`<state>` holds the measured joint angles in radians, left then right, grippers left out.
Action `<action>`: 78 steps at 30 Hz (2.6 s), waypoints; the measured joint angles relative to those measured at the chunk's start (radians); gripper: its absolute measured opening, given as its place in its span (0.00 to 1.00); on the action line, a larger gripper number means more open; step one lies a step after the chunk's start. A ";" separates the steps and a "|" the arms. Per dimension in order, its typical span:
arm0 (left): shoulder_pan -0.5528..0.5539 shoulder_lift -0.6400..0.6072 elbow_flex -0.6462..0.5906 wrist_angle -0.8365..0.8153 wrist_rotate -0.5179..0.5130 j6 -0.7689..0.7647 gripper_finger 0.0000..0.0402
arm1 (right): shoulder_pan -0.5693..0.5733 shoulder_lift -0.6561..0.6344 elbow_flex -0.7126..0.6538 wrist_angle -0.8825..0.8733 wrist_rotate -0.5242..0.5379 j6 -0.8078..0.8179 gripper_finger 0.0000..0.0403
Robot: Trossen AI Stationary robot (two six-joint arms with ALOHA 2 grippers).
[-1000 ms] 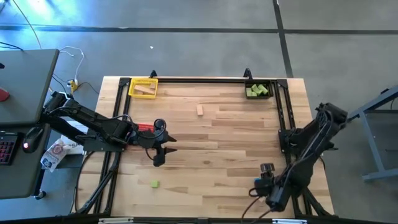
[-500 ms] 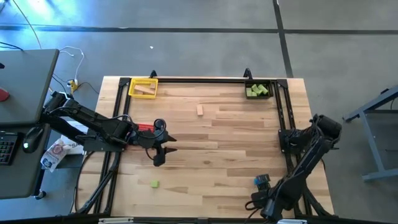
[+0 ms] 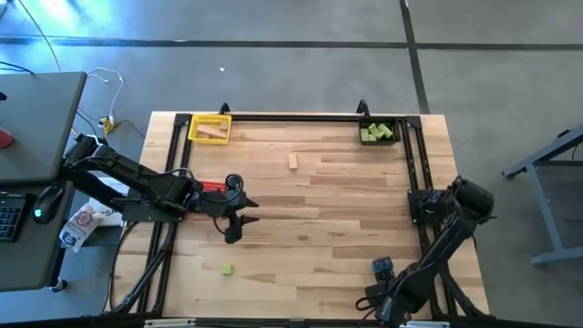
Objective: Sort & place blocks by color
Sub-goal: Put the brown block into the yellow bin
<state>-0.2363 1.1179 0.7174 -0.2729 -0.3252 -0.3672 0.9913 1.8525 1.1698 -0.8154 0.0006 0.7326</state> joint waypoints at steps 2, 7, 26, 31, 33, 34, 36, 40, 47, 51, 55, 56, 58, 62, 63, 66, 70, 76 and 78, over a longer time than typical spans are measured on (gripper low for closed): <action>0.000 0.000 0.000 0.000 0.000 0.001 0.46 | 0.000 0.007 0.000 0.001 -0.005 0.011 0.46; 0.000 0.000 0.000 0.000 0.000 0.003 0.46 | -0.003 0.014 0.000 0.010 -0.018 0.030 0.29; 0.000 0.000 0.000 0.000 0.000 0.064 0.46 | -0.167 -0.041 0.000 0.210 0.411 0.237 0.26; 0.000 0.000 0.000 0.006 0.000 0.065 0.46 | -0.247 -0.065 0.000 0.308 0.575 0.224 0.26; 0.000 0.000 0.000 0.012 0.000 0.065 0.46 | -0.279 -0.072 0.000 0.352 0.607 0.190 0.26; 0.000 0.000 0.000 0.018 0.000 0.065 0.46 | -0.294 -0.076 0.000 0.375 0.621 0.173 0.26; 0.000 0.000 0.000 0.029 0.000 0.065 0.46 | -0.327 -0.081 0.000 0.426 0.632 0.123 0.26; 0.000 0.000 0.000 0.066 0.000 0.065 0.46 | -0.384 -0.091 0.000 0.549 0.661 -0.011 0.26; 0.000 0.000 0.000 0.145 0.000 0.066 0.46 | -0.466 -0.108 0.000 0.817 0.727 -0.338 0.26; 0.000 0.000 0.000 0.174 0.000 0.066 0.46 | -0.504 -0.108 0.000 0.975 0.740 -0.527 0.26; 0.000 0.000 0.000 0.183 0.000 0.065 0.46 | -0.538 -0.108 0.000 1.114 0.739 -0.665 0.26; 0.000 0.000 0.000 0.189 0.000 0.065 0.46 | -0.546 -0.108 0.000 1.146 0.738 -0.694 0.26; 0.000 0.000 0.000 0.204 0.000 0.065 0.46 | -0.562 -0.108 0.000 1.189 0.720 -0.729 0.26; 0.000 0.000 0.000 0.242 0.000 0.066 0.46 | -0.592 -0.108 0.000 1.243 0.669 -0.741 0.26; 0.000 0.000 0.000 0.252 0.000 0.070 0.46 | -0.599 -0.108 0.000 1.248 0.655 -0.741 0.26; 0.000 0.000 0.000 0.285 0.000 0.100 0.46 | -0.622 -0.108 0.000 1.263 0.608 -0.733 0.26; 0.000 0.000 0.000 0.317 0.000 0.122 0.46 | -0.645 -0.108 0.000 1.307 0.535 -0.733 0.26; 0.000 0.000 0.000 0.344 0.000 0.170 0.46 | -0.675 -0.108 0.000 1.360 0.470 -0.733 0.26; 0.000 0.000 0.000 0.363 0.000 0.183 0.46 | -0.686 -0.108 0.000 1.376 0.434 -0.730 0.26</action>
<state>-0.2362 1.1183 0.7174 0.0898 -0.3252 -0.1839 0.3053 1.7443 1.1698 0.5605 0.4341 0.0029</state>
